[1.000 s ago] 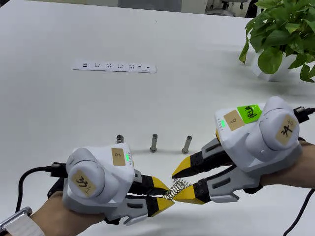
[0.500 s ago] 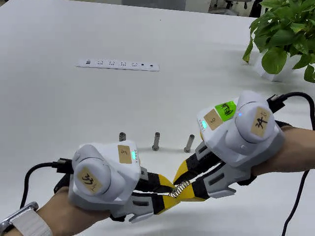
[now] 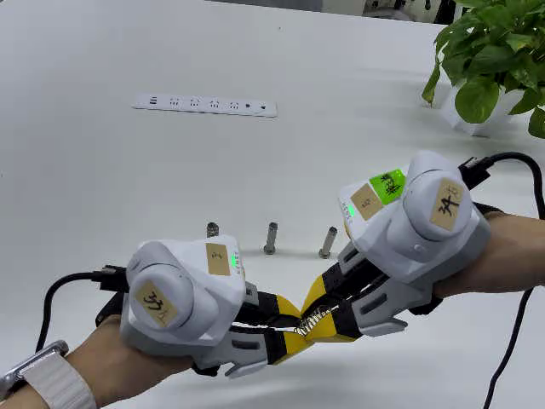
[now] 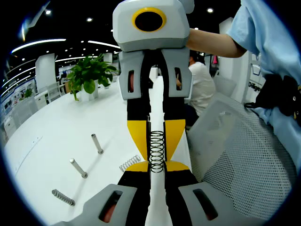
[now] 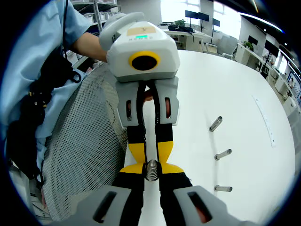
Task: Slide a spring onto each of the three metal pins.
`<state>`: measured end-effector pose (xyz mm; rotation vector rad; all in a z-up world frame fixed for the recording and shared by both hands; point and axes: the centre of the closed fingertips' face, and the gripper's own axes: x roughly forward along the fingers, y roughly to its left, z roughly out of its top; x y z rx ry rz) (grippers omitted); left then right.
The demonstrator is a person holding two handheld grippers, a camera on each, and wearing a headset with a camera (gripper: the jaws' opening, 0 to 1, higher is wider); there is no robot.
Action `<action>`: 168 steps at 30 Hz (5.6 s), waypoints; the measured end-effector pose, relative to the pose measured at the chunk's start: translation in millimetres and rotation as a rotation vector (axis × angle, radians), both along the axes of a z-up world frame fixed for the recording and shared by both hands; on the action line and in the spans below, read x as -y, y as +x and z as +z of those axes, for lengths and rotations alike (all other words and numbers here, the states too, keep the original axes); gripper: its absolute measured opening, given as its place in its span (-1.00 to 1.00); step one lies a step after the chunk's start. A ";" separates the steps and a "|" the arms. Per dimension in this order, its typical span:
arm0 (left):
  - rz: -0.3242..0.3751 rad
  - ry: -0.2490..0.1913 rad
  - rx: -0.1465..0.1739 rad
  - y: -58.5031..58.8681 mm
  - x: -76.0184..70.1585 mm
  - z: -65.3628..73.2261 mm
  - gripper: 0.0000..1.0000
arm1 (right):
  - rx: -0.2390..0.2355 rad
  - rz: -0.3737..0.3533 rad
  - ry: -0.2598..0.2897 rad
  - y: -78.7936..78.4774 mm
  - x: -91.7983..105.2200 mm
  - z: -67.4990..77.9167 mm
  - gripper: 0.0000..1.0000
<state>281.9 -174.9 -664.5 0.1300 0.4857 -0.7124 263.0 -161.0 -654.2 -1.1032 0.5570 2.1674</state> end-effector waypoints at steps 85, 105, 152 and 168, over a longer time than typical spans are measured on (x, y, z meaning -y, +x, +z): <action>0.668 -0.042 0.021 -27.4 -142.8 -15.5 0.74 | 0.303 0.170 -0.002 92.6 -97.9 5.3 -0.75; 0.716 -0.070 0.054 -26.8 -152.4 -10.1 0.77 | 0.352 0.219 -0.049 97.1 -114.1 -4.0 -0.75; 0.690 -0.088 0.030 -26.4 -143.2 -12.6 0.94 | 0.414 0.292 -0.144 100.7 -120.3 -44.5 -0.75; 0.686 -0.095 0.021 -26.4 -143.4 -15.9 0.93 | 0.410 0.296 -0.169 99.0 -120.1 -68.4 -0.75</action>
